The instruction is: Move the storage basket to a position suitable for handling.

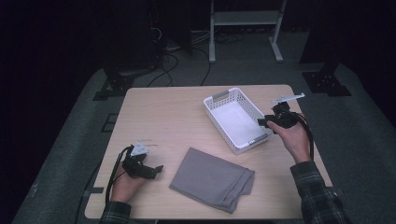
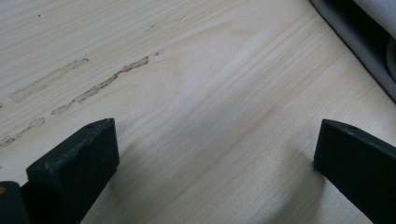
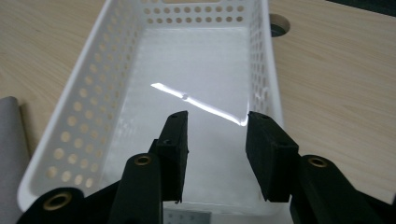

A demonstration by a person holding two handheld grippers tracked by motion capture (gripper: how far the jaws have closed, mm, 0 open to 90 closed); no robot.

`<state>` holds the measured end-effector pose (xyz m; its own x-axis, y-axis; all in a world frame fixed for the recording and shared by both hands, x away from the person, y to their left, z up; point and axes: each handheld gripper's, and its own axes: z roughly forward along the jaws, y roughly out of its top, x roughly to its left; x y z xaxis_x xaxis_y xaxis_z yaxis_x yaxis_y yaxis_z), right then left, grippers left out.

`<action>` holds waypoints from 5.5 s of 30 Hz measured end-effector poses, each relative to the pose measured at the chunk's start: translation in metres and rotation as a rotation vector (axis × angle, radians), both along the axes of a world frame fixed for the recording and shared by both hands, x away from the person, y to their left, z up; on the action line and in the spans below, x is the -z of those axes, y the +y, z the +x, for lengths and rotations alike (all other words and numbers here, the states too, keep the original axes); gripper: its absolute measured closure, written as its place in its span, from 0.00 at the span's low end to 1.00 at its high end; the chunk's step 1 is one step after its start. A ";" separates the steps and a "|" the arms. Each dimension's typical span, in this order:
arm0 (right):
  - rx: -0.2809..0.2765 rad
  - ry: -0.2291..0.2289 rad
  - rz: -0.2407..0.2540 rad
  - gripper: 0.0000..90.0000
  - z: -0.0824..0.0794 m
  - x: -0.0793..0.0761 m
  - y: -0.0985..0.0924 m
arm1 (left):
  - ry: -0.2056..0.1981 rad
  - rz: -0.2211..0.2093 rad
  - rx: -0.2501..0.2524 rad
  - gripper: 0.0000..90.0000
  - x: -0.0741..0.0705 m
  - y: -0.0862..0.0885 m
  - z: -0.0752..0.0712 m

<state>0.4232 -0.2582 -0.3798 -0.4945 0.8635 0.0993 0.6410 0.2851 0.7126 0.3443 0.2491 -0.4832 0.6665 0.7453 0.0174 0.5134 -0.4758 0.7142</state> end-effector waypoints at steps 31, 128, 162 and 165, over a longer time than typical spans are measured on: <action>-0.210 0.041 0.021 0.66 -0.009 0.026 0.105 | -0.002 0.000 -0.003 0.00 0.000 0.001 0.001; -0.126 0.050 -0.089 0.93 -0.083 0.032 -0.005 | -0.002 -0.001 -0.005 0.00 0.000 0.002 -0.003; -0.188 -0.011 -0.023 0.31 -0.069 0.020 0.018 | -0.001 0.000 0.004 0.00 0.000 0.002 -0.004; -0.196 -0.014 -0.022 0.31 -0.068 0.018 0.022 | -0.001 0.000 0.006 0.00 0.000 0.002 -0.004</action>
<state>0.3549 -0.2357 -0.3983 -0.6544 0.7525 0.0736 0.5621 0.4190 0.7131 0.3405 0.2506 -0.4832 0.6706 0.7416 0.0181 0.5100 -0.4786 0.7147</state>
